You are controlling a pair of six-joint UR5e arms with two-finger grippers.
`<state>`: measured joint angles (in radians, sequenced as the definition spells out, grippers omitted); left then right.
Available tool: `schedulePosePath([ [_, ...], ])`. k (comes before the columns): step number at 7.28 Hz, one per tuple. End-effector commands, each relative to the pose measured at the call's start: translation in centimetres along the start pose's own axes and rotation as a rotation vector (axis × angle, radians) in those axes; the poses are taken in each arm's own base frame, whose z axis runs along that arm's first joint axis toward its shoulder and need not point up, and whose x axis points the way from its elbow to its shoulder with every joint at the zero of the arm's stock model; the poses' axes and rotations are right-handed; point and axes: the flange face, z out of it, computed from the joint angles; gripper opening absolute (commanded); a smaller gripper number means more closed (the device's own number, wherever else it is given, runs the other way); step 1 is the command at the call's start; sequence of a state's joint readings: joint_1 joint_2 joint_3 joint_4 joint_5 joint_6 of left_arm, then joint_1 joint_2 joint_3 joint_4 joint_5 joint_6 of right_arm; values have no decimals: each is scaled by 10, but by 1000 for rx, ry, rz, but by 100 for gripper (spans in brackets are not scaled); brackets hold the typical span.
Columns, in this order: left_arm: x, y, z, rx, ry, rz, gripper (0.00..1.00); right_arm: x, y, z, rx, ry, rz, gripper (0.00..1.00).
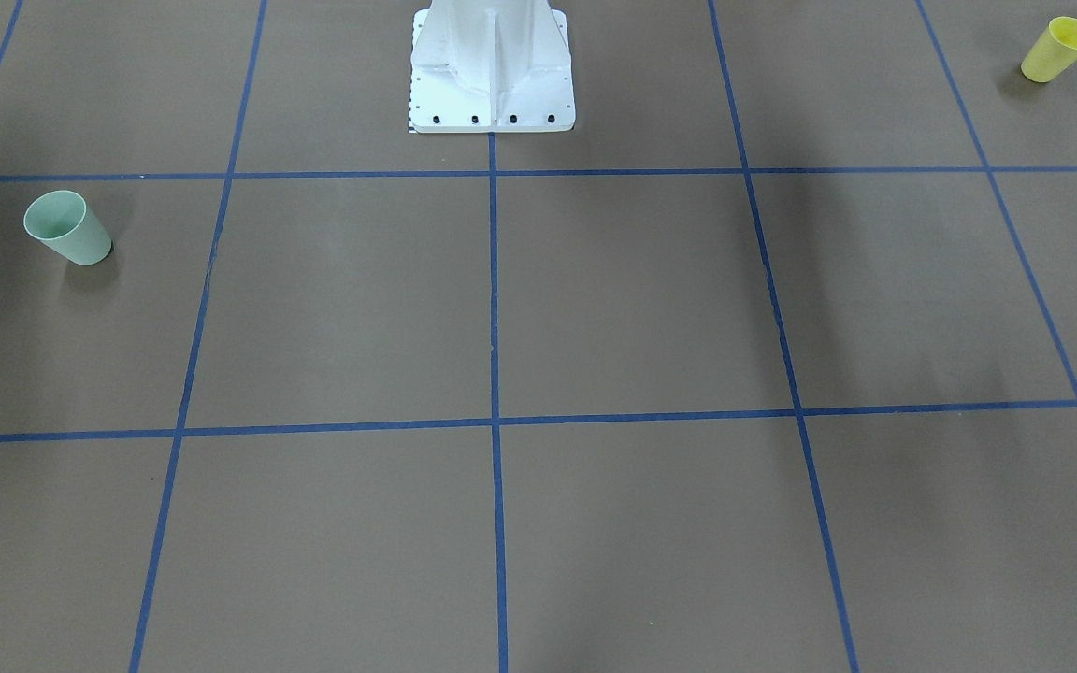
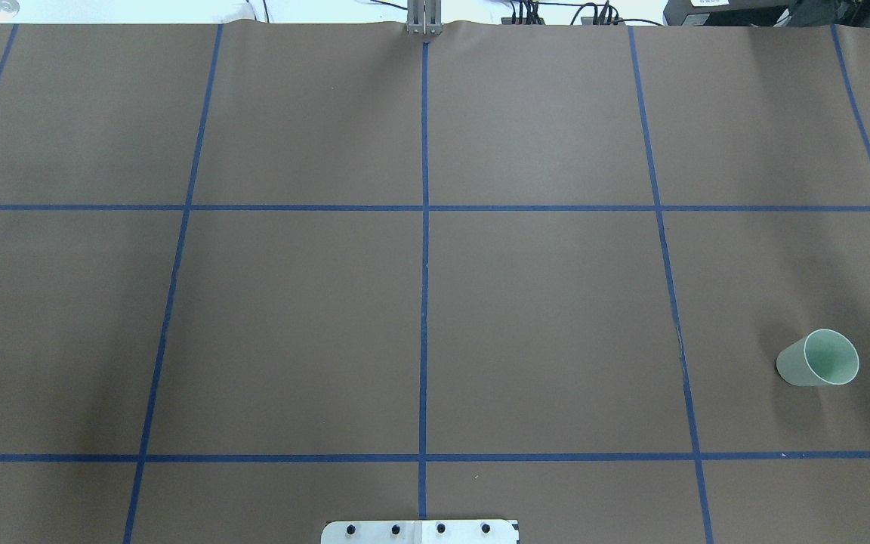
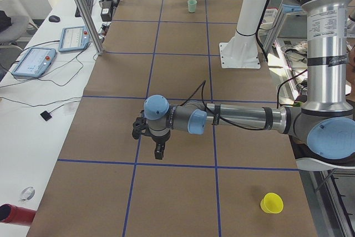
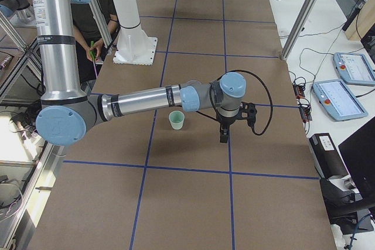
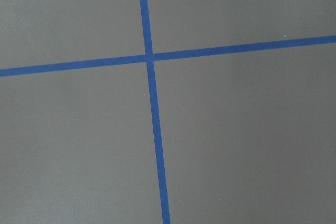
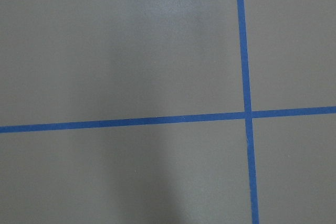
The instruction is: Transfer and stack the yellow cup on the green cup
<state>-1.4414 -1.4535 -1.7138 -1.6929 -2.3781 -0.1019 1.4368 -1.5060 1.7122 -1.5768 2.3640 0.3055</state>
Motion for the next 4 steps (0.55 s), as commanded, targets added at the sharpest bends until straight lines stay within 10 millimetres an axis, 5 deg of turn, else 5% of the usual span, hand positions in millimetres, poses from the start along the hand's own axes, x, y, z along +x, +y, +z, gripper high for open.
schedulePosePath([
  [1,-5,20,4,-18,58,-24,100,-3,3,4,-13,-18,-4,100],
  [4,13,41,-20,21,20,-318,100,-2,8,11,-25,-17,-7,100],
])
